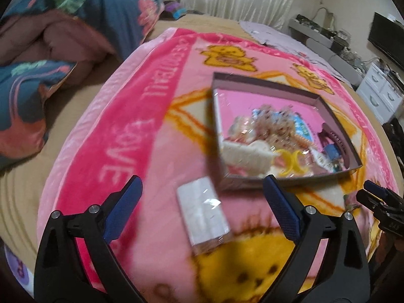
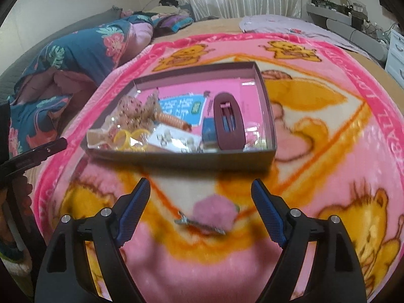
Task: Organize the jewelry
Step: 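Grasp the clear plastic earring bag with left gripper while right grasps the pink pom-pom clip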
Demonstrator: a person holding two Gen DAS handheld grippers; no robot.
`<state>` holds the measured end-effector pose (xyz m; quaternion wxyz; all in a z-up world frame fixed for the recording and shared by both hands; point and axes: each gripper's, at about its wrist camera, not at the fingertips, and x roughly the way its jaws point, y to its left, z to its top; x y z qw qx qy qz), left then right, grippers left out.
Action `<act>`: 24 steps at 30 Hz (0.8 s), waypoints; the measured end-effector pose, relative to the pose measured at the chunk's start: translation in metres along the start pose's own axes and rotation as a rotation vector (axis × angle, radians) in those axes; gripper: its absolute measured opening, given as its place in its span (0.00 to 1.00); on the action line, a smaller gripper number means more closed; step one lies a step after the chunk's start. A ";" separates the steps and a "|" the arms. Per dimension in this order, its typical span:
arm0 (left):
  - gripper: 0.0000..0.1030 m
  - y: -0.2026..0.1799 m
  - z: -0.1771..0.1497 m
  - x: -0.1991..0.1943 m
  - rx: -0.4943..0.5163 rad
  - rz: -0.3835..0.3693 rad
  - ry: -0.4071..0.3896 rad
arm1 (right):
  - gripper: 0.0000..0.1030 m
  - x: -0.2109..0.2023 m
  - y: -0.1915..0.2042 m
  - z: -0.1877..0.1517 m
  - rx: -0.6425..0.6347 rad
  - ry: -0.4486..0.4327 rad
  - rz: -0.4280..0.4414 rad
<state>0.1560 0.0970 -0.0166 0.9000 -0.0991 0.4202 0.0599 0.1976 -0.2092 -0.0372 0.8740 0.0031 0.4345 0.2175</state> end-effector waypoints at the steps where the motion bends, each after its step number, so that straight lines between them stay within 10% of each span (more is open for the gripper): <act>1: 0.87 0.004 -0.004 0.001 -0.011 -0.005 0.015 | 0.79 0.001 0.000 -0.002 -0.001 0.007 0.002; 11: 0.86 0.001 -0.029 0.031 -0.077 -0.080 0.132 | 0.78 0.023 0.008 -0.020 -0.043 0.075 -0.031; 16: 0.52 -0.013 -0.034 0.040 -0.016 -0.024 0.130 | 0.43 0.025 0.013 -0.024 -0.078 0.061 -0.047; 24: 0.35 -0.011 -0.039 0.019 -0.006 -0.021 0.106 | 0.43 -0.001 0.027 -0.027 -0.110 0.006 0.035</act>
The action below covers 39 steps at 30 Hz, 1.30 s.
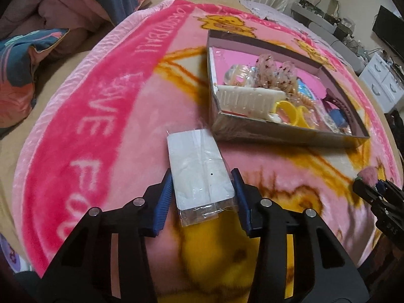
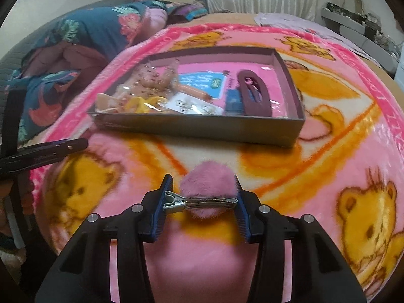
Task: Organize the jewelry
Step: 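Grasp the clear plastic earring bag with left gripper while right grasps the pink pom-pom clip, then carry the plastic bag into the box lid and release while right releases the pom-pom clip there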
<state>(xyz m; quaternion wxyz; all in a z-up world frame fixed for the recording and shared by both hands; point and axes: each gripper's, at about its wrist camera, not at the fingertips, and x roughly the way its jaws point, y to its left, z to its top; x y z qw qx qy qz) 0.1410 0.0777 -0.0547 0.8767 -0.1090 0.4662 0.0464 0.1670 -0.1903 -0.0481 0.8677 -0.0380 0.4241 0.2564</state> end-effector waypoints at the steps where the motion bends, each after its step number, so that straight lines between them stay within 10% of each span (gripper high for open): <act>1: 0.35 -0.001 -0.001 -0.004 0.001 -0.004 -0.004 | 0.43 -0.004 0.003 0.000 -0.006 -0.010 0.012; 9: 0.09 -0.025 0.001 -0.047 0.047 -0.084 -0.086 | 0.43 -0.033 0.006 0.011 -0.007 -0.092 0.049; 16: 0.11 -0.029 -0.006 -0.035 0.065 -0.046 -0.047 | 0.43 -0.036 -0.003 0.013 0.019 -0.112 0.056; 21: 0.58 -0.019 -0.012 -0.016 0.041 -0.033 0.013 | 0.43 -0.035 -0.003 0.012 0.022 -0.115 0.071; 25: 0.62 -0.020 -0.015 -0.006 0.051 -0.028 0.041 | 0.43 -0.036 -0.005 0.014 0.029 -0.118 0.078; 31: 0.15 -0.045 -0.025 -0.003 0.165 -0.016 0.043 | 0.43 -0.042 -0.008 0.020 0.035 -0.143 0.082; 39: 0.15 -0.071 0.008 -0.036 0.164 -0.139 -0.030 | 0.43 -0.056 -0.021 0.055 0.038 -0.221 0.070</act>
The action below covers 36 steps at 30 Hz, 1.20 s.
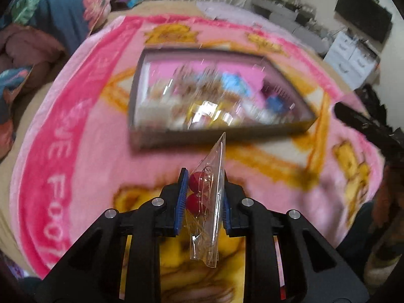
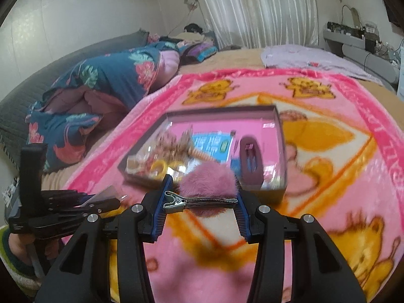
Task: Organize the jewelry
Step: 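Carry the plastic bag into the box lid and release while right releases the pom-pom clip there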
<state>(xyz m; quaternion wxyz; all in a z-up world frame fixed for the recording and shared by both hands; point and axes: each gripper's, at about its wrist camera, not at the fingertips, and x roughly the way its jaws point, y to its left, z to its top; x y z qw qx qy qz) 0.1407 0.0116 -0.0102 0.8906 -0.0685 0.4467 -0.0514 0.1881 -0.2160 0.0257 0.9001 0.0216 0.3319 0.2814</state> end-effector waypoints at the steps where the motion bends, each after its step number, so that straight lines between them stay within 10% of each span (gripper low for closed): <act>1: 0.15 -0.003 0.009 -0.002 0.006 -0.003 -0.016 | 0.43 0.002 -0.003 0.008 -0.003 -0.006 0.003; 10: 0.16 -0.018 0.074 0.033 0.002 0.027 -0.052 | 0.43 0.058 -0.021 0.032 -0.045 0.088 -0.036; 22: 0.17 -0.009 0.075 0.069 -0.019 0.043 0.003 | 0.45 0.100 -0.029 0.018 -0.031 0.170 -0.066; 36: 0.35 -0.009 0.072 0.057 -0.016 0.046 -0.020 | 0.75 0.063 -0.030 0.012 0.017 0.091 -0.091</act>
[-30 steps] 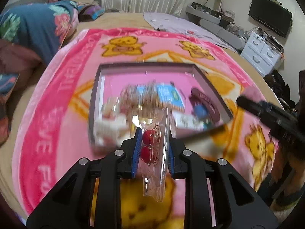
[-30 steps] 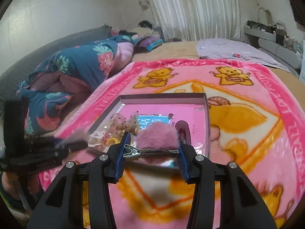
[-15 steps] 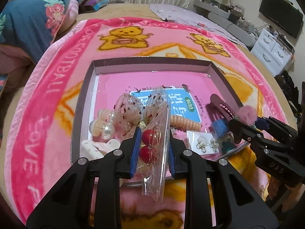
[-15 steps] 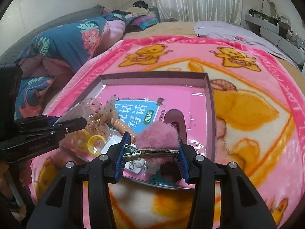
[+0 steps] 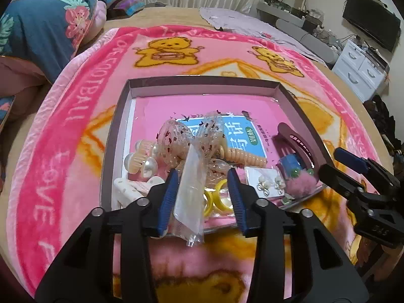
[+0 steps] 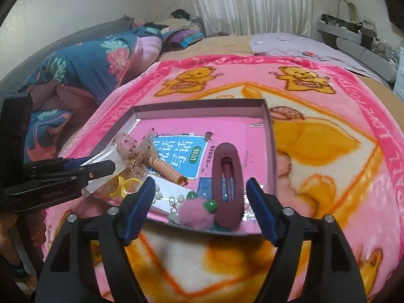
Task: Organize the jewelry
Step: 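Carry the plastic bag into the box lid and release while right releases the pom-pom clip there, then withdraw both grippers from the box lid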
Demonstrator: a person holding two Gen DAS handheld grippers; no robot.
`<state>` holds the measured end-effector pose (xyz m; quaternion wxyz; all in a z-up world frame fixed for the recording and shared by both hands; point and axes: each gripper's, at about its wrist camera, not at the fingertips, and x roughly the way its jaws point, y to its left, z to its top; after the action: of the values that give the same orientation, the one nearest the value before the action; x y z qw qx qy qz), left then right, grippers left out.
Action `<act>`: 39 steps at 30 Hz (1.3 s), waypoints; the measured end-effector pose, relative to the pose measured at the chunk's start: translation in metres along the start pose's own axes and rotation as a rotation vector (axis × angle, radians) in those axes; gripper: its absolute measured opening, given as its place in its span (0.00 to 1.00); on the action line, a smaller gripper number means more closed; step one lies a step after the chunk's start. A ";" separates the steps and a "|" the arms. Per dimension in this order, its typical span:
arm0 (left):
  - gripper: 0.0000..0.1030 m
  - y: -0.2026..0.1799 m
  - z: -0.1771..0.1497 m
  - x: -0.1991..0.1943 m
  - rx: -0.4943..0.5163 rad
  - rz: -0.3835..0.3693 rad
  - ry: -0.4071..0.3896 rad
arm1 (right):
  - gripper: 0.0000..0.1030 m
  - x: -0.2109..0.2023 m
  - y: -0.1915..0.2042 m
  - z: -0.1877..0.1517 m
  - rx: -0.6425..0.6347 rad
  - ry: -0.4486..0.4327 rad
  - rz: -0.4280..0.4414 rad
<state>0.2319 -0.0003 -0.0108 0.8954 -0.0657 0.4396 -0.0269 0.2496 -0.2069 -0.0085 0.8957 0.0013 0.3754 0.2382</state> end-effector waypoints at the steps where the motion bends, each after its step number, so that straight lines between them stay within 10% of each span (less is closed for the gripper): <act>1: 0.36 -0.001 0.000 -0.003 0.000 0.000 -0.003 | 0.80 -0.005 -0.001 -0.001 0.009 -0.006 -0.006; 24: 0.90 -0.021 -0.028 -0.105 0.014 -0.031 -0.160 | 0.96 -0.106 0.020 -0.037 0.027 -0.083 -0.017; 39: 0.91 -0.015 -0.101 -0.130 -0.020 0.025 -0.200 | 0.96 -0.128 0.034 -0.087 0.010 -0.115 -0.013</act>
<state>0.0730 -0.0105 0.0319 0.9344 -0.0716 0.3488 -0.0048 0.0991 -0.2469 0.0209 0.9174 0.0170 0.3244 0.2298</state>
